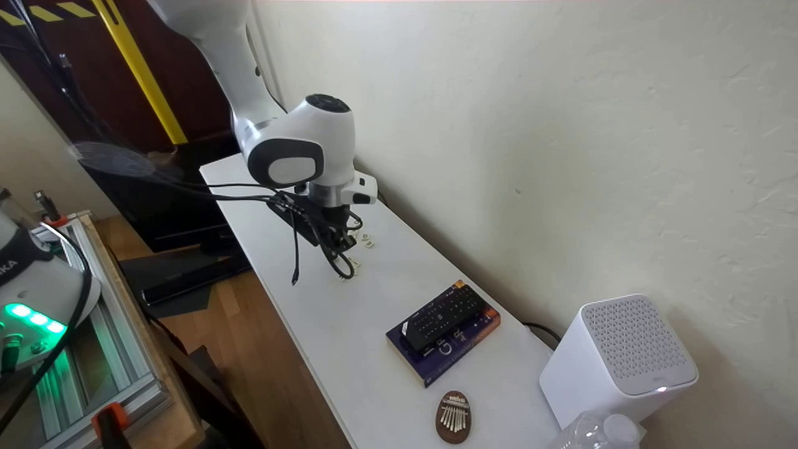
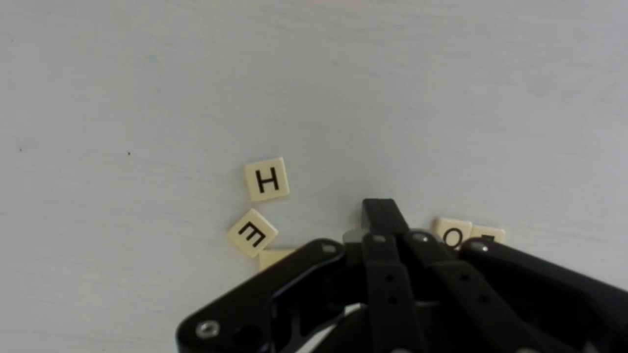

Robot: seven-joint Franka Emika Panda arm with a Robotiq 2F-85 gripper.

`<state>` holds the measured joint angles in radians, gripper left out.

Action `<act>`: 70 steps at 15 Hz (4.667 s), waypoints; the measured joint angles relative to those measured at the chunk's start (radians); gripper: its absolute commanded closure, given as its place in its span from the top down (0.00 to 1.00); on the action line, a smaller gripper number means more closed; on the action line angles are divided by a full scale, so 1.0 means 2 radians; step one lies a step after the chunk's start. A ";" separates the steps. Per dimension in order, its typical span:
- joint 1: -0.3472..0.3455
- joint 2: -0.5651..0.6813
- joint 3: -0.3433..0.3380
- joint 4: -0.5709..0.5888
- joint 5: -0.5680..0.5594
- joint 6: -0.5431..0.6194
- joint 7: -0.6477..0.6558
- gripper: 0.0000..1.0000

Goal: Remove the tile letter n from the spelt word, then move the tile letter g to the left

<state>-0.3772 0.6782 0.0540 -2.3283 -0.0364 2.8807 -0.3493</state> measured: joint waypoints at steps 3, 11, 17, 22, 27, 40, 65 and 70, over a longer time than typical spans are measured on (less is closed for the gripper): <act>0.002 0.006 0.000 0.006 0.000 -0.002 0.000 0.00; 0.005 0.009 -0.001 0.017 0.000 -0.022 0.000 0.00; 0.008 0.009 -0.001 0.018 0.000 -0.027 -0.005 0.00; 0.008 0.009 0.000 0.018 0.000 -0.028 -0.010 0.00; 0.008 0.009 0.001 0.018 0.000 -0.029 -0.015 0.00; 0.008 0.010 0.008 0.018 0.000 -0.031 -0.017 0.00; 0.013 0.009 0.008 0.017 0.000 -0.030 -0.017 0.00; 0.015 0.009 0.008 0.015 0.000 -0.026 -0.017 0.00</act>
<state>-0.3464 0.6954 0.0703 -2.2987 -0.0364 2.8288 -0.3824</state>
